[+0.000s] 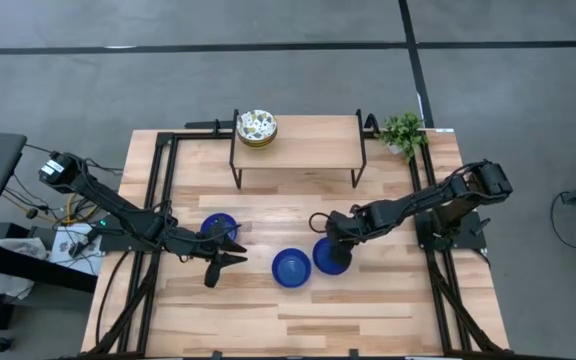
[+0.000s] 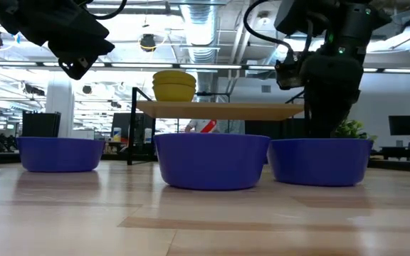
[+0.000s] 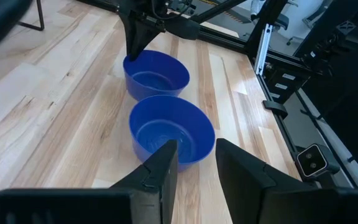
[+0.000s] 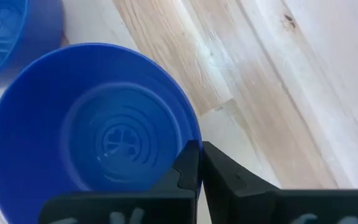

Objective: Pick & Place Mini bowls
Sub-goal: Put the right blue bowl on the shelf

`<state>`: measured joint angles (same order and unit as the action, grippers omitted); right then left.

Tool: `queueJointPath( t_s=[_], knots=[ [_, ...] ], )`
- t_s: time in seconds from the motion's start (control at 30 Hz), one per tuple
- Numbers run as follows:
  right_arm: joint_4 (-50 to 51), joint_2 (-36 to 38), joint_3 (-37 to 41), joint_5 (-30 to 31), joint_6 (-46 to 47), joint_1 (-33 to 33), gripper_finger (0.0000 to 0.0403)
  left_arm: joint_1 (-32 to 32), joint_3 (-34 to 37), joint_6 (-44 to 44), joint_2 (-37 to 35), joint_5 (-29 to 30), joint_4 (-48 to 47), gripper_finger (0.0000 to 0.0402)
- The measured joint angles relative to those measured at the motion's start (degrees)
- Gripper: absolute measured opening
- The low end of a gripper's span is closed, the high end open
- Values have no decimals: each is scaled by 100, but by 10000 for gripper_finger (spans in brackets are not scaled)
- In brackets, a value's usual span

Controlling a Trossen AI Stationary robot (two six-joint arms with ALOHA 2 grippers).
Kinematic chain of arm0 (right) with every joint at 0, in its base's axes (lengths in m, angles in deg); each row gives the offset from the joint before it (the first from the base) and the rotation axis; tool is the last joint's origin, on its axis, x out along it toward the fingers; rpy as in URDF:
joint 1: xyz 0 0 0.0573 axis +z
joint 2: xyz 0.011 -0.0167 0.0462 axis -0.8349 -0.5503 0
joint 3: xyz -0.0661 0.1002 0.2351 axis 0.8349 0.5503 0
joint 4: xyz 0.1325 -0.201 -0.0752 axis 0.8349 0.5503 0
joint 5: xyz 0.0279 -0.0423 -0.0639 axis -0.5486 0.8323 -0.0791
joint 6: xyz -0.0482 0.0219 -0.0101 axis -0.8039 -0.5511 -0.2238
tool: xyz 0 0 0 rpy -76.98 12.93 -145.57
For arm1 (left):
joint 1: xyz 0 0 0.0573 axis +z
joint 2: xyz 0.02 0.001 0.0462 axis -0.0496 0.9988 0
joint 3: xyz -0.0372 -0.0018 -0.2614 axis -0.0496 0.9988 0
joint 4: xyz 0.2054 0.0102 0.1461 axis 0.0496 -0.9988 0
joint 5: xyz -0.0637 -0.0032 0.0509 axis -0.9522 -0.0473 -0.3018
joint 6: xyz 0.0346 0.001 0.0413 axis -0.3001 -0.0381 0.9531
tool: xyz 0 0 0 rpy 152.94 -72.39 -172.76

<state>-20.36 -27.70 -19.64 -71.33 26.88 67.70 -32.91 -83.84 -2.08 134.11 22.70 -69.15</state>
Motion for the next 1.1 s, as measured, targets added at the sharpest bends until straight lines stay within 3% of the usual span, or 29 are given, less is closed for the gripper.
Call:
queueJointPath(
  t_s=[0.43,0.93,1.1],
  knots=[
    [1574,-7,-1251,216,-951,-142,0,-1,0,0,0,2,0,108],
    [2682,-7,-3350,189,-2156,-1073,0,0,0,-140,2,4,0,108],
    [2808,-7,-3987,229,-2083,-1663,0,-2,-2,-314,2,4,3,108]
  ],
)
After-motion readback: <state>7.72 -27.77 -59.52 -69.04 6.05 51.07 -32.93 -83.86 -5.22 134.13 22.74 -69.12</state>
